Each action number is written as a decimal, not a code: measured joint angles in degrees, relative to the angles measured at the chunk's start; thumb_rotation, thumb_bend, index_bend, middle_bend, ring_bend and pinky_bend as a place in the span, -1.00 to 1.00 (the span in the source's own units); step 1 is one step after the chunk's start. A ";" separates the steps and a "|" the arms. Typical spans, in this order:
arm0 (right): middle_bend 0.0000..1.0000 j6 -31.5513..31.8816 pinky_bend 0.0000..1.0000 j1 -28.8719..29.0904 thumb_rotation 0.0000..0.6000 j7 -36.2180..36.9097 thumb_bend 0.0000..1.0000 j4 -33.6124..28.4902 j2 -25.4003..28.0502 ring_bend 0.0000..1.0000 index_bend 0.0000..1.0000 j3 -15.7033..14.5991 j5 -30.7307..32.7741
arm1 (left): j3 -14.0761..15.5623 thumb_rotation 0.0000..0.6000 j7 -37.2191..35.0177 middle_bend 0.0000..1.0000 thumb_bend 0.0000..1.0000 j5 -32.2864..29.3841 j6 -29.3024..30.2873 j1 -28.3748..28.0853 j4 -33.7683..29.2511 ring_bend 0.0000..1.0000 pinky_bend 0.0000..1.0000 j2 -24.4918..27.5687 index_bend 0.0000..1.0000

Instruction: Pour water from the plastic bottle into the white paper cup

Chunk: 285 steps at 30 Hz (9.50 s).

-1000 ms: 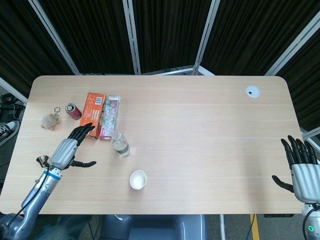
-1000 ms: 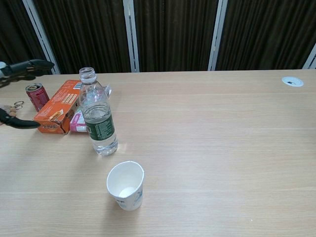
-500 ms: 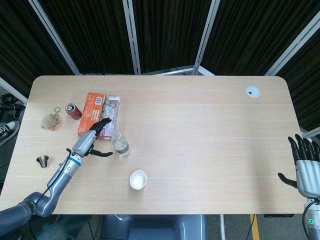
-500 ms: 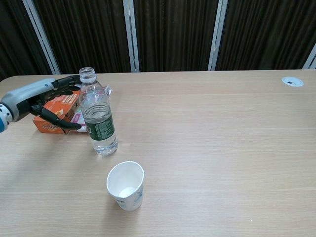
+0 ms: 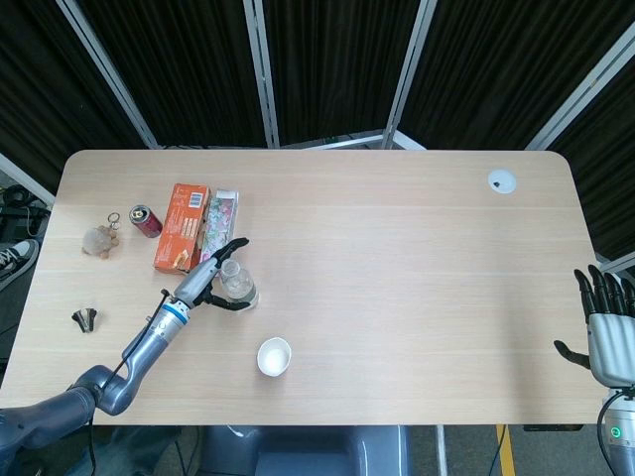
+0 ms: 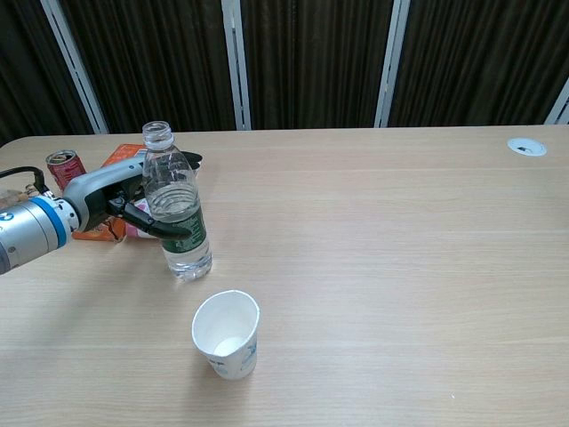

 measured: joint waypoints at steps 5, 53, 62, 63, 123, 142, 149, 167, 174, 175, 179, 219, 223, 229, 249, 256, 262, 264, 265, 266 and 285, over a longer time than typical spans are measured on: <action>-1.00 0.18 -1.00 -0.02 1.00 0.01 -1.00 -0.05 -0.01 -1.00 -1.00 0.01 0.11 | 0.78 1.00 -2.31 -1.00 -1.00 0.29 -0.14 -0.81 1.64 -1.00 -1.00 -1.08 -0.95; -1.00 1.75 -1.00 -0.35 1.00 -0.07 -1.00 -1.05 0.33 -1.00 -1.00 -0.76 -0.65 | 7.24 1.00 5.55 -0.10 -0.03 3.41 -2.36 -4.35 -11.61 -0.26 -0.20 15.05 -0.01; -1.00 2.08 -1.00 -0.53 1.00 -0.30 -1.00 -1.35 0.34 -1.00 -1.00 -0.73 -0.55 | 8.59 1.00 18.53 -0.10 -0.02 2.98 -4.86 -4.88 -14.49 -0.26 -0.20 17.31 -0.01; -1.00 2.18 -1.00 -0.58 1.00 -0.26 -1.00 -1.41 0.38 -1.00 -1.00 -0.71 -0.54 | 8.62 1.00 20.37 -0.10 -0.02 2.72 -5.03 -4.85 -14.60 -0.26 -0.20 17.20 -0.01; -1.00 1.03 -1.00 -0.33 1.00 0.02 -1.00 -0.23 0.22 -1.00 -1.00 -0.36 1.04 | 7.83 1.00 63.72 -0.10 -0.01 3.34 -2.11 -7.47 -16.99 -0.26 -0.20 12.63 0.00; -1.00 0.94 -1.00 -0.32 1.00 -0.41 -1.00 -0.41 0.18 -1.00 -1.00 -0.43 1.24 | 8.71 1.00 66.69 -0.10 -0.01 6.87 1.87 -7.35 -14.06 -0.26 -0.20 11.04 0.00; -1.00 0.84 -1.00 -0.31 1.00 -0.35 -1.00 -0.50 0.24 -1.00 -1.00 -0.45 1.29 | 8.66 1.00 67.47 -0.10 -0.01 7.43 2.64 -7.44 -13.80 -0.26 -0.20 10.88 0.00; -1.00 0.90 -1.00 -0.38 1.00 -0.17 -1.00 -0.60 0.35 -1.00 -1.00 -0.51 1.23 | 8.88 1.00 69.11 -0.10 -0.01 9.33 4.71 -7.68 -13.12 -0.26 -0.21 10.81 0.00; -1.00 0.85 -1.00 -0.37 1.00 -0.07 -1.00 -0.54 0.38 -1.00 -1.00 -0.47 1.32 | 8.80 1.00 69.48 -0.10 -0.01 9.44 4.85 -7.78 -13.32 -0.26 -0.21 10.86 0.00; -1.00 0.85 -1.00 -0.37 1.00 -0.06 -1.00 -0.55 0.39 -1.00 -1.00 -0.47 1.32 | 8.79 1.00 69.53 -0.10 -0.01 9.46 4.88 -7.79 -13.37 -0.26 -0.21 10.85 0.00; -1.00 0.82 -1.00 -0.39 1.00 -0.02 -1.00 -0.52 0.42 -1.00 -1.00 -0.49 1.36 | 8.74 1.00 69.69 -0.10 -0.01 9.39 4.95 -7.77 -13.57 -0.26 -0.21 10.81 0.00; -1.00 0.03 -1.00 -0.04 1.00 -1.34 -1.00 -0.05 -0.35 -1.00 -1.00 -0.54 2.23 | 2.36 1.00 1.69 -0.09 -0.16 -5.46 0.99 -3.16 -8.53 -0.25 -0.21 4.19 0.00; -1.00 -0.04 -1.00 0.00 1.00 -1.35 -1.00 0.03 -0.39 -1.00 -1.00 -0.53 2.29 | 1.65 1.00 -2.99 -0.09 -0.17 -5.57 1.18 -2.49 -5.16 -0.25 -0.21 1.69 0.00; -1.00 -0.07 -1.00 0.00 1.00 -1.42 -1.00 0.02 -0.41 -1.00 -1.00 -0.61 2.27 | 1.94 1.00 -6.99 -0.09 -0.17 -3.99 2.28 -1.91 -2.57 -0.25 -0.21 -0.48 -0.01; -1.00 -0.15 -1.00 0.02 1.00 -1.58 -1.00 -0.01 -0.50 -1.00 -1.00 -0.65 2.43 | 3.32 1.00 -8.79 -0.26 -0.48 -1.57 3.58 -1.45 0.51 -0.40 -0.31 -3.87 -0.18; -1.00 -0.05 -1.00 -0.04 1.00 -1.70 -1.00 -0.12 -0.46 -1.00 -1.00 -0.72 2.37 | 4.22 1.00 -8.75 -0.45 -0.52 -0.65 4.16 -1.09 0.50 -0.54 -0.51 -3.50 -0.44; -1.00 0.07 -1.00 -0.09 1.00 -1.75 -1.00 -0.34 -0.42 -1.00 -1.00 -0.79 2.21 | 4.92 1.00 -8.26 -0.66 -0.54 0.20 5.06 -0.76 -1.39 -0.81 -0.72 -1.70 -0.69; -1.00 0.13 -1.00 -0.13 1.00 -1.78 -1.00 -0.45 -0.37 -1.00 -1.00 -0.85 2.11 | 5.22 1.00 -7.88 -0.74 -0.55 0.44 5.49 -0.49 -2.43 -0.94 -0.86 -0.82 -0.77; -1.00 0.17 -1.00 -0.15 1.00 -1.80 -1.00 -0.54 -0.33 -1.00 -1.00 -0.88 2.05 | 5.38 1.00 -7.73 -0.80 -0.54 0.55 5.60 -0.38 -2.98 -0.98 -0.93 -0.37 -0.82; -1.00 0.23 -1.00 -0.19 1.00 -1.82 -1.00 -0.65 -0.27 -1.00 -1.00 -0.92 1.97 | 5.55 0.99 -7.56 -0.87 -0.54 0.67 5.72 -0.26 -3.62 -1.00 -0.98 0.16 -0.87; -1.00 2.02 -1.00 -1.22 1.00 1.79 -1.00 -3.17 2.34 -1.00 -1.00 -1.81 -1.58 | 9.24 0.92 6.68 -1.00 -0.65 3.72 16.54 6.47 -20.05 -1.00 -1.00 21.11 -1.00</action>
